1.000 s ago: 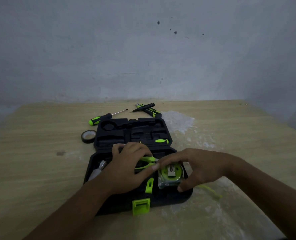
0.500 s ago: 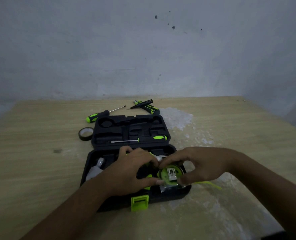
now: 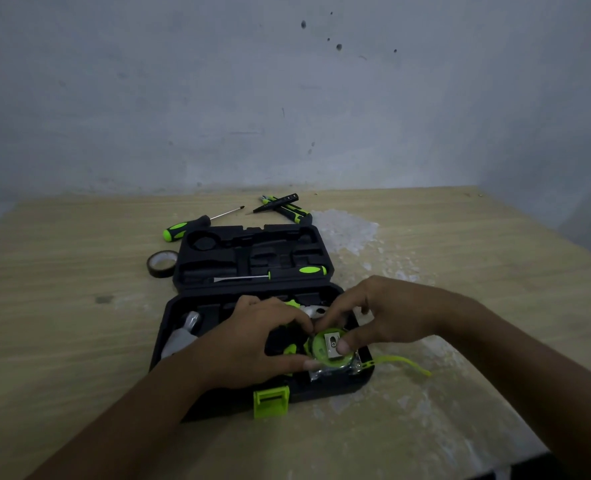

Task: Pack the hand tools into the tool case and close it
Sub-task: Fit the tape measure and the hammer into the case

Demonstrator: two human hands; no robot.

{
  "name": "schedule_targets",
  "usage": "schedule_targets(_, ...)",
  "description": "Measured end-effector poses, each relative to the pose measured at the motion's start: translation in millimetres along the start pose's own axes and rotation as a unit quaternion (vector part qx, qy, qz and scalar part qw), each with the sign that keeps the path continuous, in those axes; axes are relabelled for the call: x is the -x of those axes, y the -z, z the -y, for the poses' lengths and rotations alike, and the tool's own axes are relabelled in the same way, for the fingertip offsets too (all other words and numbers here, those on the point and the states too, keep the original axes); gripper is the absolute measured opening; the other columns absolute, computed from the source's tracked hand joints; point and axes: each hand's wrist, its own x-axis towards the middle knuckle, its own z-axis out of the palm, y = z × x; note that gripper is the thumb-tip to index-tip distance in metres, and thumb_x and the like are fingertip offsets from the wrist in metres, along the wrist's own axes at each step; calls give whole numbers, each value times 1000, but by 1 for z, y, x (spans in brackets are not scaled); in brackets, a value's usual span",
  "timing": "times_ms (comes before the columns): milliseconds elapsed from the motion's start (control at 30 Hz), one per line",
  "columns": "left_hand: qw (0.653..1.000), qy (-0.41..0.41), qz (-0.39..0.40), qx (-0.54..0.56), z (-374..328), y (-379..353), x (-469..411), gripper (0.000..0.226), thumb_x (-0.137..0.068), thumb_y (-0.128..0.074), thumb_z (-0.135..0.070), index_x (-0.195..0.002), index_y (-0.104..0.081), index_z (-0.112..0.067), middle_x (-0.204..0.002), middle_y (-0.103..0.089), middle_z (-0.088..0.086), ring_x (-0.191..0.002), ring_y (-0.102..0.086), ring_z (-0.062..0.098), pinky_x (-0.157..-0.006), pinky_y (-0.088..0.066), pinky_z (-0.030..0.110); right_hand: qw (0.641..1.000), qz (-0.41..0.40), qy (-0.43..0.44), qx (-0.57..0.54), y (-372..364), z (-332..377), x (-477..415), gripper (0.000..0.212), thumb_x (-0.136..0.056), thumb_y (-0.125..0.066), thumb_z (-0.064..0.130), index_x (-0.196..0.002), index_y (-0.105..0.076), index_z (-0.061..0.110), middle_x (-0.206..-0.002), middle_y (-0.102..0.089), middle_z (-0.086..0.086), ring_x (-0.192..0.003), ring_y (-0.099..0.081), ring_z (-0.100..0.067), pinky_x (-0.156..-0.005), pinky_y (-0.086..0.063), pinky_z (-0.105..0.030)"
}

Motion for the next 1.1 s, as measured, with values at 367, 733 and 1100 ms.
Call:
schedule_targets(367, 999, -49, -7, -15, -1, 0, -3, 41, -77, -59, -66, -106, -59, -38, -111, -58, -28, -110, -46, -4, -99, -25, 27, 1000, -7, 5, -14, -7, -4, 5, 35, -84, -73, 30, -117, -64, 31, -115, -61, 9, -101, -53, -1, -76, -38, 0)
schedule_targets(733, 997, -70, -37, 20, 5, 3, -3, 33, -82, -62, -59, -104, -63, -34, -111, -62, -22, -112, -52, 0, -99, -38, 36, 999, -33, 1, 2, 0, -11, -1, 27, -86, -68, 38, -112, -66, 29, -97, -66, 15, -90, -61, 1, -74, -46, -12)
schedule_targets(1100, 902, 103, -403, 118, 64, 52, 0, 4, -87, -68, -24, -84, -70, -24, -82, -70, -9, -75, -63, 3, -68, -48, 22, 977, -209, 36, 25, -10, -22, -48, 15, -89, -65, 30, -100, -71, 22, -106, -61, 5, -97, -57, -7, -78, -44, -14)
